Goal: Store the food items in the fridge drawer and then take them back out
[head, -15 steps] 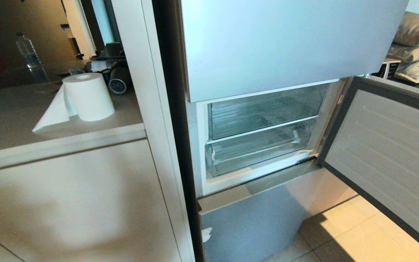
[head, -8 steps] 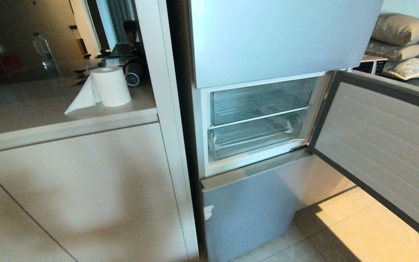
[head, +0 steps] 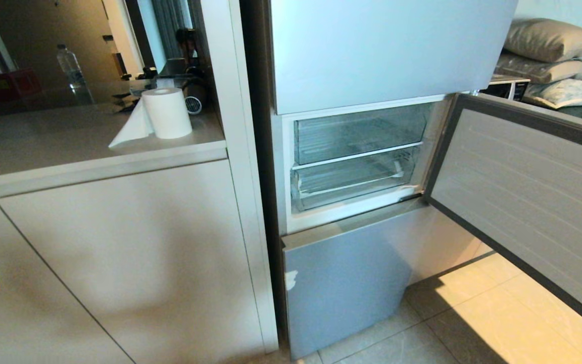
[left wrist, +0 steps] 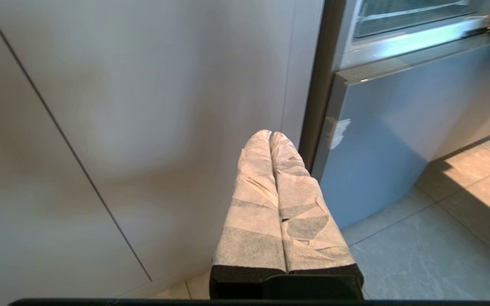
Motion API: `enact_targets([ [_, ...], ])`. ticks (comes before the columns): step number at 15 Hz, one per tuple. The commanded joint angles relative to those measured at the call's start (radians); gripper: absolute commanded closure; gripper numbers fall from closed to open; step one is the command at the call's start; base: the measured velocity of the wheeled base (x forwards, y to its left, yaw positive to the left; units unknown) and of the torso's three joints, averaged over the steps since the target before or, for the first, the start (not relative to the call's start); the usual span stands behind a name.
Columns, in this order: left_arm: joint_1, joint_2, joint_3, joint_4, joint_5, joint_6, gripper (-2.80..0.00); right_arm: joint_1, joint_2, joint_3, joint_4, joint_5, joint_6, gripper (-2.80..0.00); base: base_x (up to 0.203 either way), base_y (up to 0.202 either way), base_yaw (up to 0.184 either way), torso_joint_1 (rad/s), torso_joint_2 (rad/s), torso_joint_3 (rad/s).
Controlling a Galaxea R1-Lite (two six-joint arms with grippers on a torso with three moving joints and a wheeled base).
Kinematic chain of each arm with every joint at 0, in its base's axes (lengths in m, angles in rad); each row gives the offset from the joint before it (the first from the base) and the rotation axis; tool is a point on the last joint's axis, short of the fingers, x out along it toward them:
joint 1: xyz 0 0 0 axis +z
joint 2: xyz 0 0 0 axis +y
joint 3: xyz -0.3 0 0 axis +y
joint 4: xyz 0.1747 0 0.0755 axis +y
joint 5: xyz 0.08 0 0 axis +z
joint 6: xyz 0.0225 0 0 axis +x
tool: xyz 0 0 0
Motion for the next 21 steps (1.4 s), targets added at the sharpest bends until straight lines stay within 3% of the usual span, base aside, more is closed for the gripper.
enact_targets([
  [1, 0.001, 0.002, 0.002, 0.000, 0.000, 0.000, 0.00, -0.001, 0.001, -0.004, 0.007, -0.010, 0.003, 0.00, 0.000, 0.000, 0.000, 0.000, 0.00, 0.000],
  [3, 0.001, 0.002, 0.002, 0.000, 0.000, 0.000, 0.00, -0.001, 0.010, -0.084, 0.048, -0.059, 0.106, 0.00, 0.000, 0.000, 0.000, 0.000, 0.00, 0.000],
  [6, 0.001, 0.002, 0.002, 0.000, 0.000, 0.000, 0.00, -0.011, 0.164, -0.344, 0.159, -0.100, 0.401, 0.00, 0.000, 0.000, 0.000, 0.000, 0.00, 0.000],
  [7, 0.001, 0.002, 0.002, 0.000, 0.000, 0.000, 0.00, -0.049, 0.267, -0.393, 0.170, -0.100, 0.471, 0.00, 0.000, 0.000, 0.000, 0.000, 0.00, 0.000],
  [9, 0.001, 0.002, 0.002, 0.000, 0.000, 0.000, 0.00, -0.216, 0.484, -0.450, 0.110, -0.043, 0.573, 0.00, 0.000, 0.000, 0.000, 0.000, 0.00, 0.000],
  [13, 0.001, 0.002, 0.002, 0.000, 0.000, 0.000, 0.00, -0.695, 0.839, -0.483, -0.191, 0.194, 0.747, 0.00, 0.000, 0.000, 0.000, 0.000, 0.00, 0.000],
  [14, 0.001, 0.002, 0.002, 0.000, 0.000, 0.000, 0.00, -0.782, 0.906, -0.489, -0.257, 0.248, 0.785, 0.00, 0.000, 0.000, 0.000, 0.000, 0.00, 0.000],
  [16, 0.001, 0.002, 0.002, -0.001, 0.000, 0.000, 0.00, -0.891, 1.052, -0.498, -0.415, 0.314, 0.847, 0.00, 0.000, 0.000, 0.000, 0.000, 0.00, 0.000],
  [21, 0.001, 0.002, 0.002, 0.000, 0.000, 0.000, 0.00, -1.161, 1.344, -0.513, -0.872, 0.351, 0.947, 0.00, 0.000, 0.000, 0.000, 0.000, 0.00, 0.000],
])
